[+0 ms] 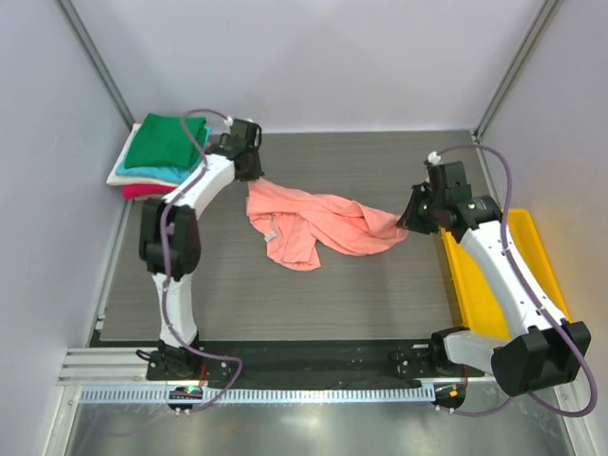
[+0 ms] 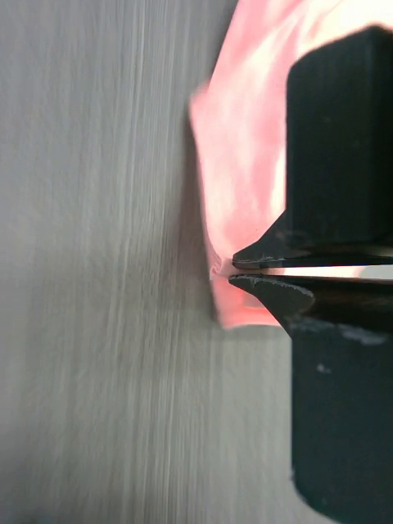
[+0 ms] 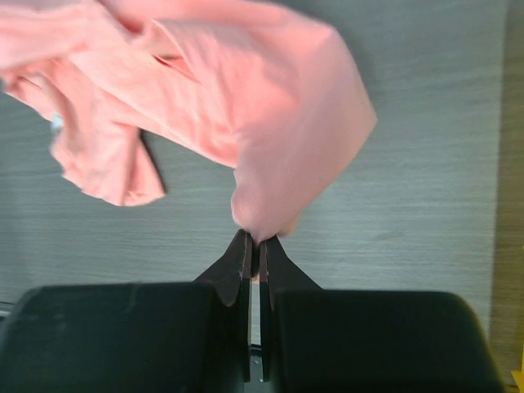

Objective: Fold and stack the t-shirts
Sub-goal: Flatten the tshirt out

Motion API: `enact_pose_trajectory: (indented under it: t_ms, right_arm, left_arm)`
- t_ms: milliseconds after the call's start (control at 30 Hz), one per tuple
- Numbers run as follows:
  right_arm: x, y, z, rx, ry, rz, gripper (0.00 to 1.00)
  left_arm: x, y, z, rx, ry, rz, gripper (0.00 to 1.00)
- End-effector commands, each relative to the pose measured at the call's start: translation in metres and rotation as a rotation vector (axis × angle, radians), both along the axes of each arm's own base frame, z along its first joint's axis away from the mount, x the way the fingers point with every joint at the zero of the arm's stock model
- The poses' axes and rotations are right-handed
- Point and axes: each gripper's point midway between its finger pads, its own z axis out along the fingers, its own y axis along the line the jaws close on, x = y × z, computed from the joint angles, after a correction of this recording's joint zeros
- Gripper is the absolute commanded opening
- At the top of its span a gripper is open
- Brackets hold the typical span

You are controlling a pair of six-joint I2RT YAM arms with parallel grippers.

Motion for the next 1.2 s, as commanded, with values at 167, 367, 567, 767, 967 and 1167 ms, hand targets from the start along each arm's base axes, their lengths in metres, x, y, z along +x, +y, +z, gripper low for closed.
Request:
enact_pose_trajectory:
  t_ms: [167, 367, 567, 767, 967, 1167]
  right_arm:
    - [0.031, 0.012, 0.158, 0.079, -0.436, 0.063, 0.01]
    - [0.001, 0.0, 0.266, 0.084, -0.734, 0.06, 0.01]
    - [-0.076, -0.02, 0.352, 0.114, -1.064, 0.041, 0.01]
    - [-0.145, -0.045, 0.385, 0.106, -1.283, -0.017, 0.01]
    - [-0.178, -0.077, 0.396, 0.121, -1.345, -0.191, 0.01]
    - [-0.106, -0.087, 0.373, 0.032, -1.137, -0.324, 0.01]
  left_arm:
    - [-0.084, 0.043, 0.281, -0.06, -0.555, 0.001, 0.0]
    - [-0.178, 0.083, 0.401, -0.07, -0.847, 0.026, 0.0]
    - [-0.264, 0.112, 0.473, -0.097, -1.066, 0.03, 0.0]
    - [-0.349, 0.12, 0.527, -0.153, -1.286, -0.068, 0.0]
    - [-0.4, 0.123, 0.553, -0.167, -1.455, -0.147, 0.0]
    - [-0.345, 0.104, 0.56, -0.108, -1.384, -0.184, 0.0]
